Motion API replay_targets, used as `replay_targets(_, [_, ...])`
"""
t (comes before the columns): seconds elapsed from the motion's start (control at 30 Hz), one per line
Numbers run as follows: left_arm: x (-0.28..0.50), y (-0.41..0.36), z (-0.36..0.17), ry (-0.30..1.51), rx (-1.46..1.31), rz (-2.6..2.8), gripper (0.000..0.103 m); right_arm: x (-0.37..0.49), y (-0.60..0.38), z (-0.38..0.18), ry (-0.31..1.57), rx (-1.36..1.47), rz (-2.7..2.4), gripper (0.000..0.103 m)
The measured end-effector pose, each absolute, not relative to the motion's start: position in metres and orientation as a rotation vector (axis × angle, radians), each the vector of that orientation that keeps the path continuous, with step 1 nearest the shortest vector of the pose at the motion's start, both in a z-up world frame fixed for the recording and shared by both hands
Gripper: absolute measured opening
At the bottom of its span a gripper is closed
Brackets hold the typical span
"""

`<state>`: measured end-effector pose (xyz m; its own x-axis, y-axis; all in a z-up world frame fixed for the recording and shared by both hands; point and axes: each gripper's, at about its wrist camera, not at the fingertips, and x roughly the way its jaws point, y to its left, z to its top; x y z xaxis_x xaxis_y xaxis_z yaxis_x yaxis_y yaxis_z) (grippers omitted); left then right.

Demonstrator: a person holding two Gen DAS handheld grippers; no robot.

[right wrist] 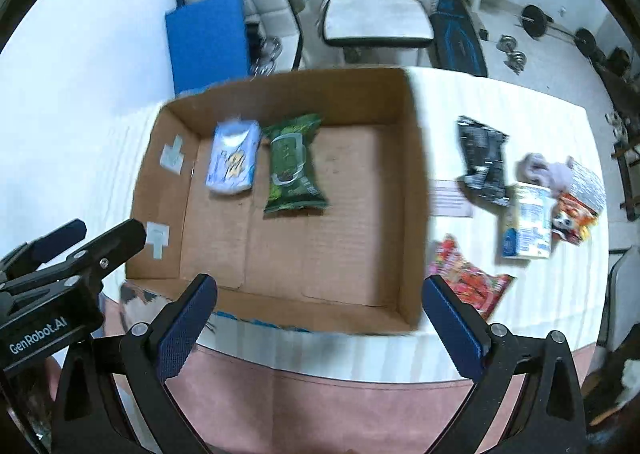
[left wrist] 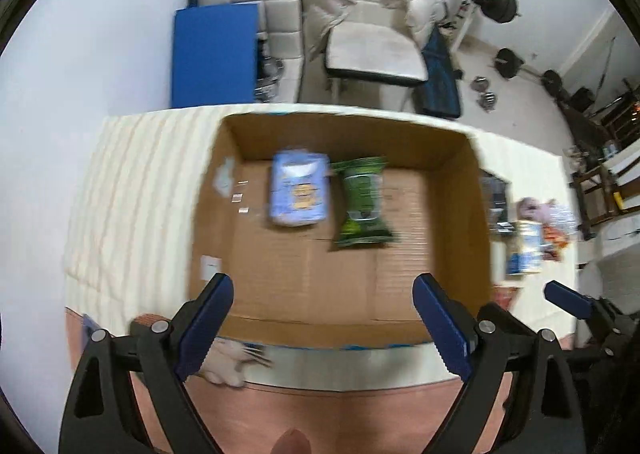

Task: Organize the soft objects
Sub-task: 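Grasp the red snack bag with the left tool while the right grasps the yellow carton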

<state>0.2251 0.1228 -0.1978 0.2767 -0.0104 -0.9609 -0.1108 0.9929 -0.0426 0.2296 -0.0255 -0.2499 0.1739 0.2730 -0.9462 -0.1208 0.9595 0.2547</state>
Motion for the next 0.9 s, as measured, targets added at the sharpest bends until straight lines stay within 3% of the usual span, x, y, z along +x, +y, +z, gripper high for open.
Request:
replay_targets(0.2, [0.238, 0.037, -0.195, 1.317, -0.112, -0.023, 0.092, 0.236, -0.138, -0.242, 1.356, 0.199, 0.132, 0.103])
replay_targets(0.47, [0.223, -0.046, -0.292, 1.548, -0.375, 0.014, 0.092, 0.294, -0.236, -0.365, 1.580, 0.170, 0.056, 0.101])
replay_targets(0.7, [0.215, -0.072, -0.356, 1.627, -0.597, 0.184, 0.092, 0.321, -0.245, -0.423, 1.649, 0.118, 0.108, 0.081])
replay_targets(0.9, [0.221, -0.091, -0.376, 1.635, -0.641, 0.236, 0.092, 0.314, -0.264, -0.430, 1.691, 0.111, 0.182, 0.066])
